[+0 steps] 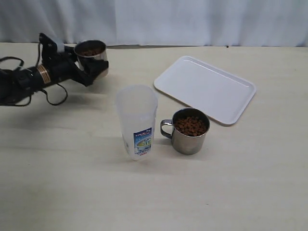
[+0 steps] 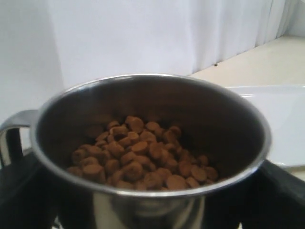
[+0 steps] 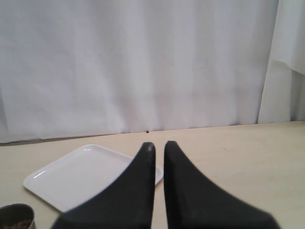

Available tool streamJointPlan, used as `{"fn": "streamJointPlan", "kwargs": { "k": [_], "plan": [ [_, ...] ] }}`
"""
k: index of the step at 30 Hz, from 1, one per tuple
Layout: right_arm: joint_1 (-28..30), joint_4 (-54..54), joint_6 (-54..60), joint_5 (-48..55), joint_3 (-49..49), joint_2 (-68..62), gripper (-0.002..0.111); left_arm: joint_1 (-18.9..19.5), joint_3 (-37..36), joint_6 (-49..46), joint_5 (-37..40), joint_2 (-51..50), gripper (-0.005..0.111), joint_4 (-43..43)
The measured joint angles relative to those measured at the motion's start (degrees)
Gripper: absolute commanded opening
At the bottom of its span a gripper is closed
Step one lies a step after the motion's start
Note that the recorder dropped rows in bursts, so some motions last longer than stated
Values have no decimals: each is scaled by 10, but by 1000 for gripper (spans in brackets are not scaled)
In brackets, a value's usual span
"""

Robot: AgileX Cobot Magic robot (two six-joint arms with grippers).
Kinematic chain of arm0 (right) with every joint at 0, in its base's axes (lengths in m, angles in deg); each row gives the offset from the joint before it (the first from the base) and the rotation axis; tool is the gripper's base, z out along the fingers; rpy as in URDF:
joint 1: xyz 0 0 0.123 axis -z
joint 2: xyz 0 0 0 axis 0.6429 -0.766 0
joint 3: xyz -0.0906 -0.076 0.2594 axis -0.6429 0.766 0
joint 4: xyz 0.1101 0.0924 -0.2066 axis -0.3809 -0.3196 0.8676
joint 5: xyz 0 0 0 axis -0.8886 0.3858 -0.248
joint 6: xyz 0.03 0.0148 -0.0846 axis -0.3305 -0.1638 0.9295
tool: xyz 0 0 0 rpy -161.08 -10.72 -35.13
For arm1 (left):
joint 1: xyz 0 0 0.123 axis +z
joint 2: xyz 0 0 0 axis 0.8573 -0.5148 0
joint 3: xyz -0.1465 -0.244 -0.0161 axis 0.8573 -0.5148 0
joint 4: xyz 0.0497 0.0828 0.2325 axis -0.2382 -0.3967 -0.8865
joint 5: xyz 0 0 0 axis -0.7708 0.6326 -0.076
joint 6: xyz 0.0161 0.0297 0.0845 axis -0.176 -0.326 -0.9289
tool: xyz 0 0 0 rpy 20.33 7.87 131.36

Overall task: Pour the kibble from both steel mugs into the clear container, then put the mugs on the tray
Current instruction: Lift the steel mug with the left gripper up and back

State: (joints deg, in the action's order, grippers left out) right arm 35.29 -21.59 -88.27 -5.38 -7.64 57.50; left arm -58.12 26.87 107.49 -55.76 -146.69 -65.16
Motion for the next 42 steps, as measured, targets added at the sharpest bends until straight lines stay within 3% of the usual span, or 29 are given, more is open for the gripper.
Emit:
{"fn": "streamJointPlan", "kwargs": {
  "k": [6, 14, 23, 27, 34, 42],
  "plan": [
    [0, 0, 0, 0, 0, 0, 5, 17, -31, 88, 108, 147, 0, -88],
    [0, 0, 0, 0, 0, 0, 5, 17, -171, 100, 143, 340, 0, -91],
    [0, 0, 0, 0, 0, 0, 5, 13, -314, 103, 235, 549, 0, -91],
    [0, 0, 0, 0, 0, 0, 5, -26, -348, 111, 281, 599, 0, -91],
    [0, 0, 0, 0, 0, 0, 5, -142, -365, 114, 391, 634, 0, -91],
    [0, 0, 0, 0, 0, 0, 5, -216, -365, 111, 454, 635, 0, -90]
  ]
}}
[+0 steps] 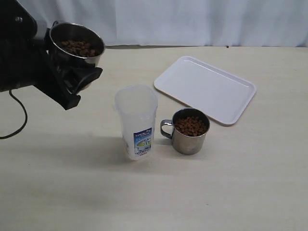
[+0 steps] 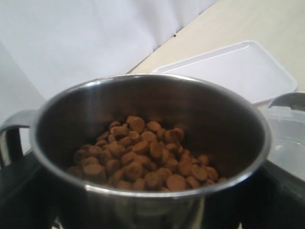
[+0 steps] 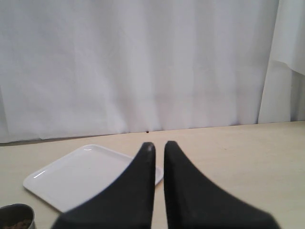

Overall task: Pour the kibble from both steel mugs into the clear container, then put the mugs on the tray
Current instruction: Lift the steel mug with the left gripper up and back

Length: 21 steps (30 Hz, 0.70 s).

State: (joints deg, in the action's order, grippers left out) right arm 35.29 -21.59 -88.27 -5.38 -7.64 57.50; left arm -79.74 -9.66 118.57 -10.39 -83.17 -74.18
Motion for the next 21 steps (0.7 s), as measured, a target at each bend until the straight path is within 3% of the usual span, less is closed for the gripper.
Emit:
{"fn": "streamJointPlan", "kwargs": {
  "k": [21],
  "plan": [
    [0, 0, 0, 0, 0, 0, 5, -14, 0, -37, 31, 0, 0, 1]
  ]
}}
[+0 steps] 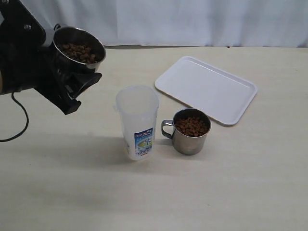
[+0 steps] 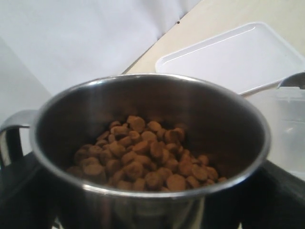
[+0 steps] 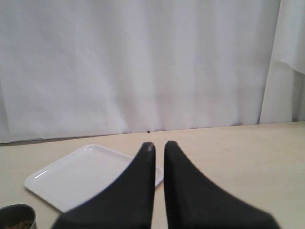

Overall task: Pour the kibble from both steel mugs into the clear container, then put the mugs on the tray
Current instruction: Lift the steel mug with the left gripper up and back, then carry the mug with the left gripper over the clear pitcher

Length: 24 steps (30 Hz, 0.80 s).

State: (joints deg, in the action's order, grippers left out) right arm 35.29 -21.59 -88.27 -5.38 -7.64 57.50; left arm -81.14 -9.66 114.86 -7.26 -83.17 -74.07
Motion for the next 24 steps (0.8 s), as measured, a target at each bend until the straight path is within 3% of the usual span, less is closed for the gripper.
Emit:
{"fn": "streamJointPlan", "kwargs": {
  "k": [5, 10, 24],
  "plan": [
    [0, 0, 0, 0, 0, 0, 5, 0, 0, -9, -23, 0, 0, -28],
    [0, 0, 0, 0, 0, 0, 5, 0, 0, -14, -40, 0, 0, -132],
    [0, 0, 0, 0, 0, 0, 5, 0, 0, -50, -24, 0, 0, -146]
  ]
}}
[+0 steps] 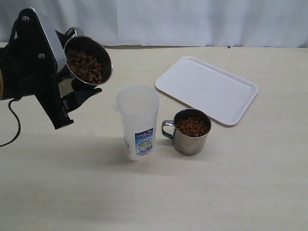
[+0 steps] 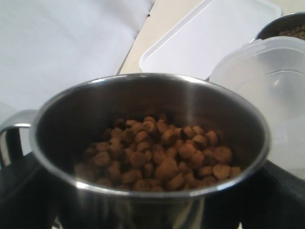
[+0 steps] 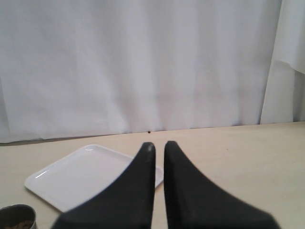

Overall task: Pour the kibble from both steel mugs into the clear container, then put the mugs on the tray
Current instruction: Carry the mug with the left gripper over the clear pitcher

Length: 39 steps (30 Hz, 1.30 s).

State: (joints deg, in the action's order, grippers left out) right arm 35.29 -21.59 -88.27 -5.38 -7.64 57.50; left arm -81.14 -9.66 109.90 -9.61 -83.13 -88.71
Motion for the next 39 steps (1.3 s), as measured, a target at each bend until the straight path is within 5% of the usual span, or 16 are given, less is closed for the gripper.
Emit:
{"fn": "streamJointPlan", "kwargs": {
  "k": [39],
  "plan": [
    [0, 0, 0, 0, 0, 0, 5, -1, 20, 14, 25, -51, 0, 3]
  ]
}}
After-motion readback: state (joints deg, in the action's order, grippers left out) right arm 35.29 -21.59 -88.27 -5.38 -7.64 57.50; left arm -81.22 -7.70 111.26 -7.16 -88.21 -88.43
